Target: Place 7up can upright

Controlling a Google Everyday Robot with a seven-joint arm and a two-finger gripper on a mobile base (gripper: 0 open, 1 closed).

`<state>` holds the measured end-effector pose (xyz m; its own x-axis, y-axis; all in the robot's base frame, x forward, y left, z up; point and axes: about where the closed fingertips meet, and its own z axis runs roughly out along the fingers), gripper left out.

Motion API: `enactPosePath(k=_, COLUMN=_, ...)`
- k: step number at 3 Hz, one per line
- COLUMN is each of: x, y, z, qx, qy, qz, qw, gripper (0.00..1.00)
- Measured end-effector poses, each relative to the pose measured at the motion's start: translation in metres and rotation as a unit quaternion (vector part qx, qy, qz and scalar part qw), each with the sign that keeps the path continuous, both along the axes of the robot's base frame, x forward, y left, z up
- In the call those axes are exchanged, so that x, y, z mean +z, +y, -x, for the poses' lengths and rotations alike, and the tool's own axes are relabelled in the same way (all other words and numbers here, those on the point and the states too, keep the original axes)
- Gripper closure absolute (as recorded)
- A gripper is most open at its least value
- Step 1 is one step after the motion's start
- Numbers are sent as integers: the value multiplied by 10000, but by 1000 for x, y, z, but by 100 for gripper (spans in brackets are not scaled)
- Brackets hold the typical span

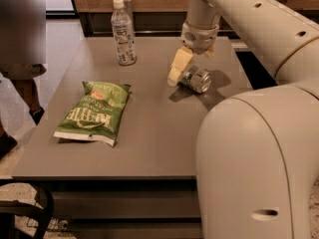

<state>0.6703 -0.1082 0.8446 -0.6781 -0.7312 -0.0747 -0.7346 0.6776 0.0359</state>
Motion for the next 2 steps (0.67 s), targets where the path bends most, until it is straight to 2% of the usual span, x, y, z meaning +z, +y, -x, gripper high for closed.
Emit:
enactPosePath(k=1, x=-4, y=7, z=-1, qx=-70, qy=32, qz=-133, qw=9999, gripper=0)
enactPosePath(k=2, x=-9, y=11, z=1, qx=-124, qy=90, qz=-141, qw=9998, gripper=15)
